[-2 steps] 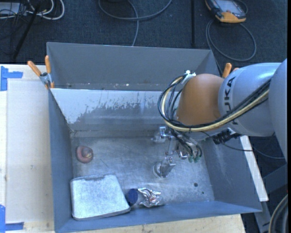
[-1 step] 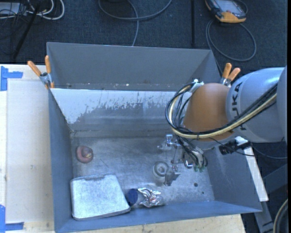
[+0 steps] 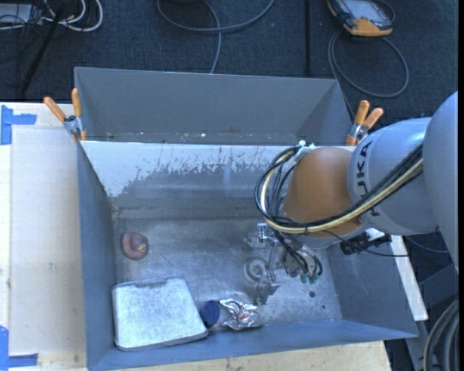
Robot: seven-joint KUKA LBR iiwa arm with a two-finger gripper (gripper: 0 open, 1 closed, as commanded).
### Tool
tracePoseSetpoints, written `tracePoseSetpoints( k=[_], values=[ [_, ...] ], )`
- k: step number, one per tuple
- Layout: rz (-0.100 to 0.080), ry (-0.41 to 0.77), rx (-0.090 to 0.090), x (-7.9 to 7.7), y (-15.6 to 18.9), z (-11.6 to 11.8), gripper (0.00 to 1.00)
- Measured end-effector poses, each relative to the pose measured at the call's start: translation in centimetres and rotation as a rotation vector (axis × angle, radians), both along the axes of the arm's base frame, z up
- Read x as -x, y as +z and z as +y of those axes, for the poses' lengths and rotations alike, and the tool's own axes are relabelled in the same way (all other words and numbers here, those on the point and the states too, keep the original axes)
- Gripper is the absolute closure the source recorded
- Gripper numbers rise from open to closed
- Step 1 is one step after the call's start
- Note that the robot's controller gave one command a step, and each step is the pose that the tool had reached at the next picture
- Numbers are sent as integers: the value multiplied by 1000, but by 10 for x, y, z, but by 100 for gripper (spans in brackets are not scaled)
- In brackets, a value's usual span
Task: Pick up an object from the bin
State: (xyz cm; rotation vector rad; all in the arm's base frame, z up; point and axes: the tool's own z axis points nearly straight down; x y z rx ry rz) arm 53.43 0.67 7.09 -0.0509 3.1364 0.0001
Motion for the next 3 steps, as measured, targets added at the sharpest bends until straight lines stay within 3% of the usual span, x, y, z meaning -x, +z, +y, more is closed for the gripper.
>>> tracePoseSetpoints(
  k=[1,2,3],
  values=[
    [2,2,0,-1,1,0,0],
    [-1,3,0,-2,3,0,100],
    [3,6,0,-2,28,1,100]
  ],
)
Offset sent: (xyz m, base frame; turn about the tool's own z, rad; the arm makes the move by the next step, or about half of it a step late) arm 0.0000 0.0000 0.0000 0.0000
